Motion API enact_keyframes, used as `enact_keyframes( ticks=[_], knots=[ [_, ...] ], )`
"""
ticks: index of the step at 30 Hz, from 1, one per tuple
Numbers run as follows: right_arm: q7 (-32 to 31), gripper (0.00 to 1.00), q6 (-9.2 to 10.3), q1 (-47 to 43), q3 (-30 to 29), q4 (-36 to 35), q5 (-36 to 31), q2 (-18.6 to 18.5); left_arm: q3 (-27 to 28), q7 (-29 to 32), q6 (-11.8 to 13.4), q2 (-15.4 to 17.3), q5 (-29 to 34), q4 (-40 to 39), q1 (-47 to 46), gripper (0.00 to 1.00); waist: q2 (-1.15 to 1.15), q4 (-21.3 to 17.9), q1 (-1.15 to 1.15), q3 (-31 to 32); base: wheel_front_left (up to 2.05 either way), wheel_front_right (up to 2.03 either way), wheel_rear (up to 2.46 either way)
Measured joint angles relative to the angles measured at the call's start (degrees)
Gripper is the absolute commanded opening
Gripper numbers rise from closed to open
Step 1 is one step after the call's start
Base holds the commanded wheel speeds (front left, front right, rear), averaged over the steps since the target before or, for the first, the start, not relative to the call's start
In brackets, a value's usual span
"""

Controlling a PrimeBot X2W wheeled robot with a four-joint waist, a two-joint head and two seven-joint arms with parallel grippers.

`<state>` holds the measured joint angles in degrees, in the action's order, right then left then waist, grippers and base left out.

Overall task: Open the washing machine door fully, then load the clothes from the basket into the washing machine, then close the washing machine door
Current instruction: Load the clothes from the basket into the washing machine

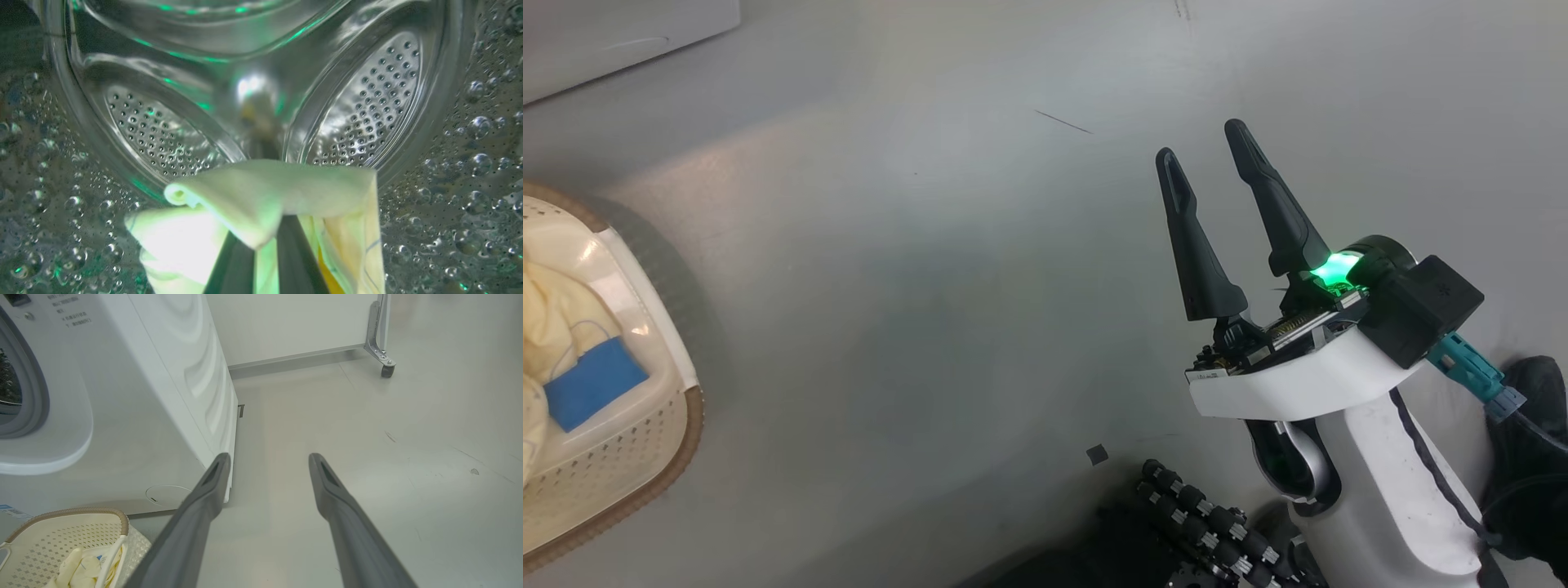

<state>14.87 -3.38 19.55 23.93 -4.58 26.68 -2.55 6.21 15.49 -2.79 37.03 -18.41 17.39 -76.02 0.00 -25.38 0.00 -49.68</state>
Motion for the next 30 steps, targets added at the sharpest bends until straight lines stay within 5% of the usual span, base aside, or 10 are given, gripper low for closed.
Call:
enact_keyframes(
  ticks=[16, 17, 18, 30],
  knots=[
    [0.0, 1.00, 0.57, 1.1, -0.3, 0.1, 0.0, 0.0, -1.9, -3.2, 2.1, -2.7, 1.8, 8.4, 1.5, 0.01, 0.00, 0.1, 0.00, -0.7, 0.00, 0.00, 0.00],
    [0.0, 1.00, 0.58, 1.1, -0.5, 0.2, -0.1, 0.1, -2.1, -3.2, 2.3, -3.1, 1.8, 8.8, 1.7, 0.40, 0.00, 0.3, 0.00, -0.7, 0.00, 0.00, 0.00],
    [0.0, 1.00, 0.59, 1.1, -0.8, 0.3, -0.4, 0.1, -2.3, -3.2, 2.3, -3.6, 1.8, 9.1, 2.1, 1.00, 0.00, 0.5, 0.00, -0.6, 0.00, 0.00, 0.00],
    [0.0, 1.00, 1.09, 1.2, -2.6, 1.0, -2.3, 0.0, -1.8, -8.8, 2.0, -7.5, -1.0, 10.7, 6.2, 1.00, 0.00, 3.8, 0.00, 1.4, 0.00, 0.00, 0.00]
  ],
)
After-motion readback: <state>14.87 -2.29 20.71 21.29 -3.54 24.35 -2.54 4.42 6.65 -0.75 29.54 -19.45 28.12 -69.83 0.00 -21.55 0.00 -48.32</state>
